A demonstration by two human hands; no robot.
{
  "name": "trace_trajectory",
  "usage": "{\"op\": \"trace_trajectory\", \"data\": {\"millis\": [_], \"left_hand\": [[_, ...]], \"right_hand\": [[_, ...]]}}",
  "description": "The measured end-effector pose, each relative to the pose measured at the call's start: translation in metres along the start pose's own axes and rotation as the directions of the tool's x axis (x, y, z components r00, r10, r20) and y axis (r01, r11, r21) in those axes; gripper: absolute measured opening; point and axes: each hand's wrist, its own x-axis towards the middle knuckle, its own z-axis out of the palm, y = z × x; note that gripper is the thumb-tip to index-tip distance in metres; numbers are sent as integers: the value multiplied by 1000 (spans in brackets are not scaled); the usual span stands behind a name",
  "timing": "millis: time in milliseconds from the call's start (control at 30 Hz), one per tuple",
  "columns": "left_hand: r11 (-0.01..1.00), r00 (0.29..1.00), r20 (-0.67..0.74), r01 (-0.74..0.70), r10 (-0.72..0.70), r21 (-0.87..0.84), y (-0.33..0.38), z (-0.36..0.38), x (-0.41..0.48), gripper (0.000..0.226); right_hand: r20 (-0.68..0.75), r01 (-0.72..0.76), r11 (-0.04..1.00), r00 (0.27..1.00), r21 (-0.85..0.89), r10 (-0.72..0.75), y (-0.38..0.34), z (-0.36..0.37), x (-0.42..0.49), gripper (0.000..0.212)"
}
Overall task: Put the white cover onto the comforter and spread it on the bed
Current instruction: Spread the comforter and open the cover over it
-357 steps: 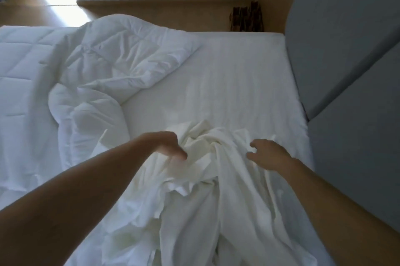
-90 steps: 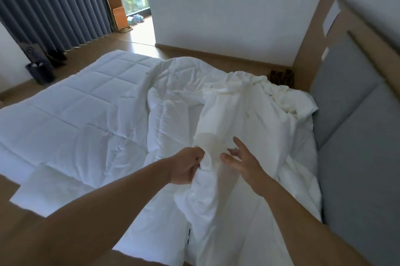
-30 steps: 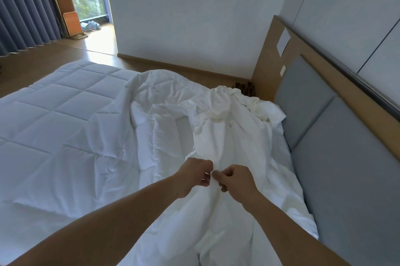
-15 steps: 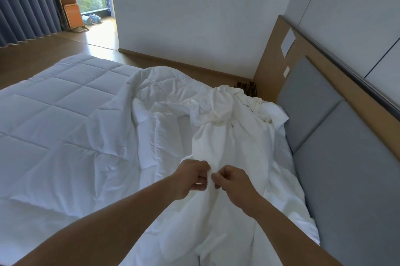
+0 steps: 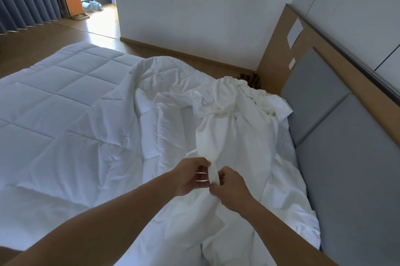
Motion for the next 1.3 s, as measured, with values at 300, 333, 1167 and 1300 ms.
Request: {"op": "trace_trajectory", "data": {"millis": [300,333,1167,1300], "left_hand": [[978,973,-226,93,-50,186,-16,12,13,26],[983,969,-241,95,-55,157,-18,11,15,24],[955,960,-197,-147,201,257,8,40,-3,12],[967,972,-177,-114,157,229,16,31,-2,9]], "right_hand": [[87,375,780,919,-501,-385,12,8,-25,12],[89,362,795,926,-487,-367,16,8,-27,12],[-228,41,960,968,-277,-107,-4,-16,13,26],[-176,50,982,984,183,-18,-2,-22,14,18]]}}
